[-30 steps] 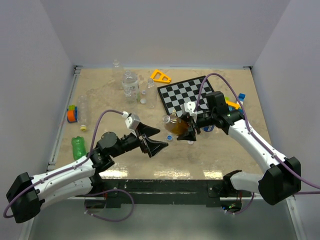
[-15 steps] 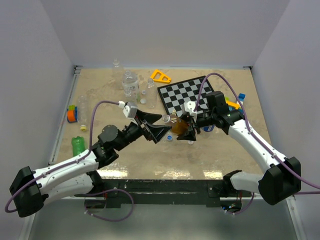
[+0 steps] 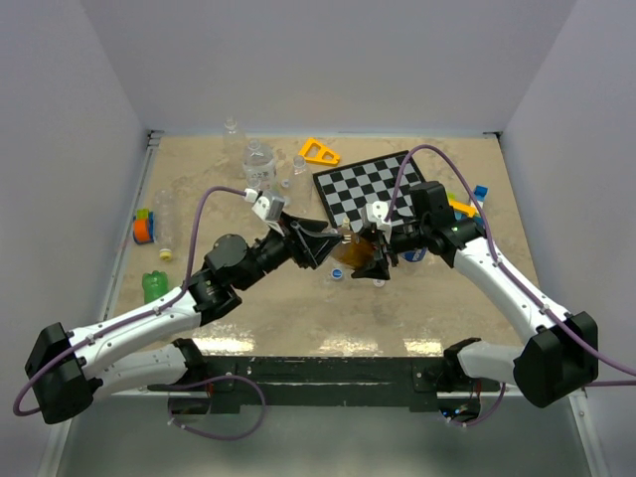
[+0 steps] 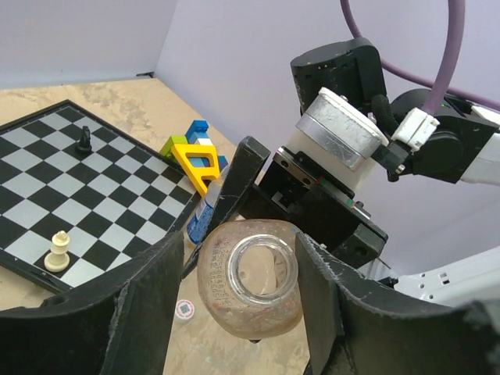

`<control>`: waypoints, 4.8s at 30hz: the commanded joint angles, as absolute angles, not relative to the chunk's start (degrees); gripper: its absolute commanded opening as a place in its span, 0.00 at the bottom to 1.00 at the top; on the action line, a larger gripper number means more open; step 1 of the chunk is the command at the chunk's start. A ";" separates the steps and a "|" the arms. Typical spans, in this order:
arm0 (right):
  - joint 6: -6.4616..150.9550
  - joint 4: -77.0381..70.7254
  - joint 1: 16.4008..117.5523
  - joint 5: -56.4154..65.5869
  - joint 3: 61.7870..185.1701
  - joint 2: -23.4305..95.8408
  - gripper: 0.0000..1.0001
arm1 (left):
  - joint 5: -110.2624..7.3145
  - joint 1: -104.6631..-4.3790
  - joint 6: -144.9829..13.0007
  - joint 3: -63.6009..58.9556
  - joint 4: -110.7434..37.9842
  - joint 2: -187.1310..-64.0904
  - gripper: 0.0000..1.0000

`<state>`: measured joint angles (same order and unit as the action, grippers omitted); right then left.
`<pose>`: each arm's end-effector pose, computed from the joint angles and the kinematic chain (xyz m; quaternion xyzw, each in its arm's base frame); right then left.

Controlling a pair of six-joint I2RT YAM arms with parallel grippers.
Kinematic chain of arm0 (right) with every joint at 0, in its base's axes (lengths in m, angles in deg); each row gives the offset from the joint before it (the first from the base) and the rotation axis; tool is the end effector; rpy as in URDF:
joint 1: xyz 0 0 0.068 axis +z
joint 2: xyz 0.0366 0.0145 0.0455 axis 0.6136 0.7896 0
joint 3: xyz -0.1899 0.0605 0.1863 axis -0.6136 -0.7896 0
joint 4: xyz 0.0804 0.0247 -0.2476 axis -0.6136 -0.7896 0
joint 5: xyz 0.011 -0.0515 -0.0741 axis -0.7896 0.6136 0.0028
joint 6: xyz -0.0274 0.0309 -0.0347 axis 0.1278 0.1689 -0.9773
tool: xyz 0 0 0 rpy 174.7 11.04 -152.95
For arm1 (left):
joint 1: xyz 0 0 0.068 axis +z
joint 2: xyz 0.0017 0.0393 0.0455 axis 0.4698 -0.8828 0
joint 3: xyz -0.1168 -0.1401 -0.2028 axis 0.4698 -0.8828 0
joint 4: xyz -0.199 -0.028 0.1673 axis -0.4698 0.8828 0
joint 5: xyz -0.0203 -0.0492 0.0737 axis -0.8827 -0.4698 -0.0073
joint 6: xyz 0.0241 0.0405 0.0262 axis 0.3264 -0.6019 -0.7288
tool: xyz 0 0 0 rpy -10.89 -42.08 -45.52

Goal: Unscrew the bottle caps
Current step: Place the plastic bottle at the center of the board, then pick up the plastic bottle from the corner of the board.

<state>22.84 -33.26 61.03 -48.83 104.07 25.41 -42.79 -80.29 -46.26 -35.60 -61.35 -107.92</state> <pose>0.2157 0.1264 0.2965 -0.5958 0.5616 0.4064 0.4056 0.1463 -0.1886 0.3301 0.1163 0.6440 -0.5021 0.5653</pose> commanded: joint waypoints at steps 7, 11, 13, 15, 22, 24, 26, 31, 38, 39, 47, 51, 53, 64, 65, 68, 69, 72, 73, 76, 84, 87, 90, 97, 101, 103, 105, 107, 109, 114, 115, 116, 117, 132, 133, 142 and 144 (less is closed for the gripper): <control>23.60 -31.92 60.79 -50.18 104.53 25.35 0.11 | -45.58 -80.58 -48.04 -32.57 -61.87 -107.95 0.29; 23.51 -32.00 60.79 -50.18 104.62 25.35 0.13 | -45.85 -80.58 -48.22 -32.48 -61.00 -107.69 0.00; 23.25 -32.18 60.79 -50.18 104.62 25.35 0.20 | -45.24 -80.58 -48.39 -32.48 -60.30 -107.16 0.00; 22.72 -32.62 60.70 -50.17 104.71 25.26 0.40 | -44.45 -80.58 -48.83 -32.39 -59.07 -106.28 0.00; 19.38 -34.99 60.79 -49.74 104.97 24.21 0.98 | -40.93 -80.49 -52.78 -29.50 -50.38 -104.35 0.00; 19.03 -35.08 60.61 -49.21 104.80 23.42 0.98 | -39.62 -80.40 -54.27 -28.27 -46.95 -103.99 0.00; 18.68 -34.91 60.35 -48.86 104.53 22.72 0.98 | -38.12 -80.23 -55.77 -27.30 -43.78 -103.73 0.00; 18.41 -34.47 59.82 -47.19 104.01 20.78 0.98 | -34.96 -79.88 -59.11 -25.01 -36.49 -103.38 0.00; 18.50 -33.59 59.38 -45.61 103.39 18.85 0.98 | -30.65 -79.44 -64.47 -21.58 -28.22 -107.06 0.00; 18.24 -33.76 59.38 -45.52 103.39 18.85 0.98 | -30.30 -79.26 -65.00 -21.32 -28.21 -107.77 0.00; 15.95 -35.61 59.38 -46.31 103.66 18.76 0.98 | -29.68 -77.24 -68.87 -17.63 -33.39 -118.66 0.00; 15.51 -35.87 59.30 -46.31 103.74 18.67 0.98 | -31.34 -75.58 -69.57 -14.47 -35.50 -124.28 0.00; 15.42 -35.96 59.30 -46.40 103.74 18.67 0.98 | -32.48 -74.96 -69.48 -12.89 -35.94 -126.92 0.00; 15.33 -35.96 59.30 -46.40 103.65 18.23 0.98 | -37.06 -72.23 -67.82 -7.87 -35.33 -136.07 0.00; 15.42 -35.96 59.38 -46.40 103.65 18.32 0.98 | -37.06 -72.14 -67.73 -7.61 -35.24 -136.42 0.00; 15.42 -35.87 59.38 -46.40 103.65 18.32 0.98 | -37.32 -71.70 -67.55 -7.26 -34.80 -137.56 0.00; 15.42 -35.96 59.38 -46.40 103.65 18.40 0.98 | -37.50 -71.70 -67.38 -7.34 -34.72 -137.65 0.00; 15.42 -35.96 59.38 -46.40 103.65 18.49 0.98 | -38.38 -71.26 -66.59 -7.78 -34.89 -138.18 0.00; 15.42 -35.96 59.38 -46.40 103.65 18.49 0.98 | -38.47 -71.18 -66.24 -8.13 -34.98 -138.18 0.00; 15.42 -35.87 59.38 -46.40 103.65 18.49 0.98 | -38.99 -70.74 -65.09 -9.01 -35.24 -138.27 0.00; 15.42 -35.87 59.38 -46.40 103.74 18.58 0.98 | -38.64 -70.03 -63.86 -11.30 -35.15 -137.13 0.09; 15.51 -35.87 59.38 -46.48 103.74 18.67 0.98 | -38.47 -70.03 -63.77 -11.74 -35.15 -137.22 0.09; 15.51 -35.87 59.38 -46.57 103.74 18.67 0.98 | -38.64 -70.03 -63.51 -12.09 -35.24 -137.22 0.12; 15.51 -35.87 59.30 -46.57 103.74 18.76 0.98 | -38.29 -70.12 -62.98 -12.35 -34.45 -136.16 0.33; 15.42 -35.87 59.38 -46.40 103.74 18.67 0.98 | -37.76 -69.95 -62.72 -12.62 -32.45 -135.11 0.47; 15.42 -35.96 59.38 -46.40 103.74 18.67 0.98 | -37.41 -70.03 -62.54 -12.70 -31.82 -134.50 0.54; 15.51 -35.87 59.38 -46.40 103.74 18.76 0.98 | -37.32 -70.03 -62.28 -12.79 -31.20 -133.97 0.61; 15.42 -35.96 59.38 -46.48 103.74 18.67 0.98 | -37.32 -70.03 -62.19 -12.62 -30.41 -133.35 0.67; 15.42 -35.87 59.38 -46.48 103.66 18.67 0.98 | -37.59 -70.03 -62.10 -12.18 -29.62 -132.74 0.71; 15.51 -35.96 59.29 -46.40 103.74 18.58 0.98 | -38.64 -70.03 -62.10 -11.12 -26.99 -131.07 0.81; 15.42 -35.96 59.21 -46.31 103.66 18.49 0.98 | -38.73 -70.03 -62.10 -10.95 -26.46 -130.54 0.82; 15.42 -35.96 59.29 -46.31 103.65 18.58 0.98 | -38.82 -70.03 -62.10 -10.77 -26.02 -130.10 0.84; 15.34 -36.05 59.29 -46.22 103.65 18.49 0.98 | -38.82 -70.03 -62.10 -10.60 -25.58 -129.49 0.85; 15.16 -35.78 58.94 -45.69 103.48 17.97 0.98 | -42.42 -70.03 -64.74 -7.25 -18.63 -121.14 0.90; 15.07 -35.87 58.94 -45.69 103.48 17.97 0.98 | -42.42 -70.03 -65.17 -7.26 -18.20 -120.26 0.90; 14.89 -35.96 58.77 -45.69 103.48 17.88 0.98 | -39.26 -70.03 -67.37 -8.48 -15.21 -112.79 0.92; 14.89 -35.96 58.59 -45.78 103.48 17.96 0.98 | -37.95 -70.03 -67.73 -8.92 -14.50 -111.12 0.93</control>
<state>15.65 -35.66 59.08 -45.75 103.61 19.55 -40.60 -70.39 -65.82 -9.54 -15.71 -114.50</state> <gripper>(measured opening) 0.982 0.917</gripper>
